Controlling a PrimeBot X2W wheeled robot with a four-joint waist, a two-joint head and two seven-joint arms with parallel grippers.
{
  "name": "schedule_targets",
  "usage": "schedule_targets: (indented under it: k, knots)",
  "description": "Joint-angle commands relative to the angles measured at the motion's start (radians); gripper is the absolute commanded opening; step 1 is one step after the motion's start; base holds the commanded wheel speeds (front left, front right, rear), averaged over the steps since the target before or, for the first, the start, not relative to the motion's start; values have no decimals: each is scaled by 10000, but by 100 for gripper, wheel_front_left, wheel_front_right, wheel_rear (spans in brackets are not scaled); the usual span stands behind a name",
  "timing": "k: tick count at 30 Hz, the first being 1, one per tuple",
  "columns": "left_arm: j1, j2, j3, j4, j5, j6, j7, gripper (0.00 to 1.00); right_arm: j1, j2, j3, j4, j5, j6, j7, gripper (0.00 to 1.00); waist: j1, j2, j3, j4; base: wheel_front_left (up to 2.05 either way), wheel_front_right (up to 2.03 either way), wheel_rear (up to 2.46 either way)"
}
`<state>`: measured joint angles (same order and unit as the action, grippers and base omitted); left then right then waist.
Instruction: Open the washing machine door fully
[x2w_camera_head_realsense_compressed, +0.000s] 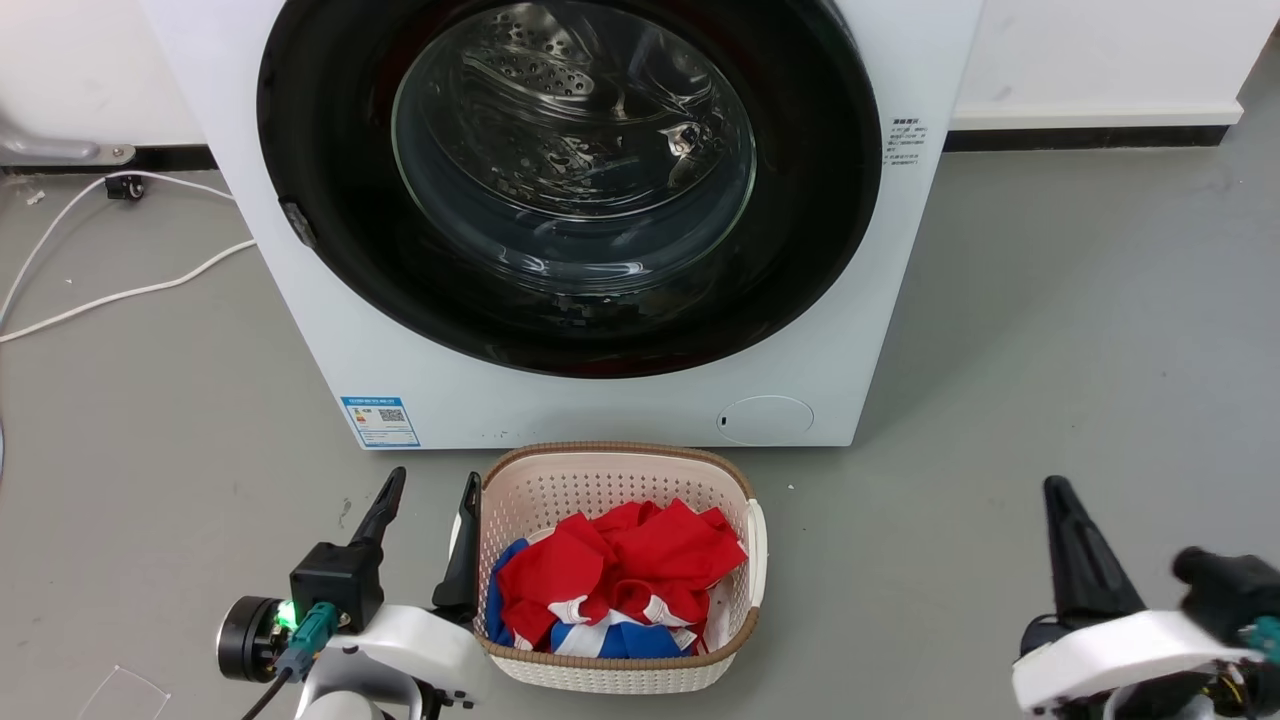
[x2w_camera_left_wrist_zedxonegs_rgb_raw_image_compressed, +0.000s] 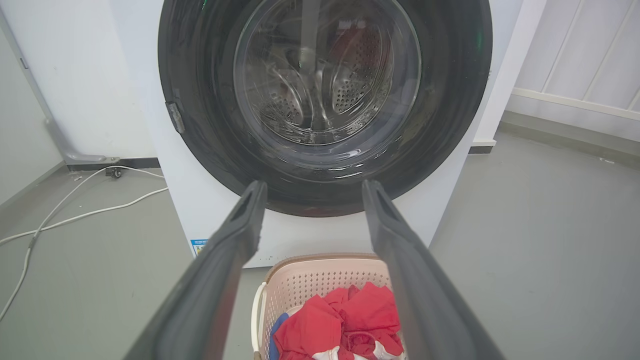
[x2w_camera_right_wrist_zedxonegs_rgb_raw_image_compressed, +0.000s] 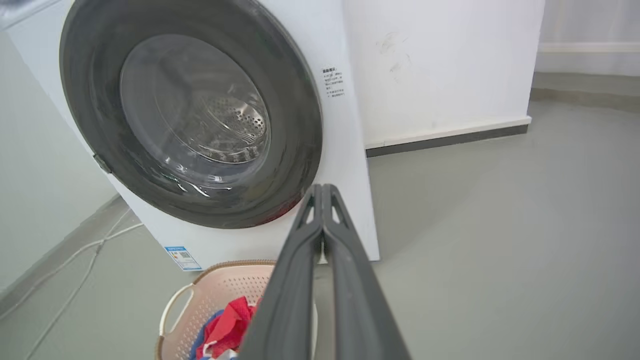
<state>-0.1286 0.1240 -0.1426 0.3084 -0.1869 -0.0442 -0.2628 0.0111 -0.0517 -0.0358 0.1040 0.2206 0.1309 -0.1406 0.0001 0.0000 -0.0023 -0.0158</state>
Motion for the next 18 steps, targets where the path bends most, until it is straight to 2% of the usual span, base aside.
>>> schedule_targets:
  k: [1, 4, 8, 9, 12, 14, 18]
  knots:
    - [-98, 55, 38, 14, 85, 27, -30, 100, -120, 21, -129, 159, 1231, -1, -43, 0, -1, 0, -7, 5, 0, 0, 0]
    - [-82, 52, 37, -17, 115, 50, -30, 100, -338, 20, -357, 538, 3954, -1, -97, 0, -1, 0, 1, 6, 0, 0, 0]
    - [-94, 33, 53, -73, 124, 42, -28, 100, -729, 21, -565, 1038, 8288, -1, -45, 0, -1, 0, 70, 7, 0, 0, 0]
    - [-94, 33, 53, -73, 124, 42, -28, 100, -729, 21, -565, 1038, 8288, -1, -45, 0, -1, 0, 70, 7, 0, 0, 0]
    - [-142, 20, 73, -141, 137, 42, -30, 100, -1149, 12, -807, 1217, 10760, -1, 134, 0, -1, 0, 174, -12, 0, 0, 0]
    - [-171, 12, 94, -202, 146, 60, -28, 100, -1515, 11, -1139, 1378, 12014, -1, 309, 0, -1, 0, 272, -40, 0, 0, 0]
    - [-257, -22, 126, -326, 142, 63, -30, 100, -2494, -102, -1937, 1870, 13560, -1, 907, 0, -1, 0, 478, -76, 0, 0, 0]
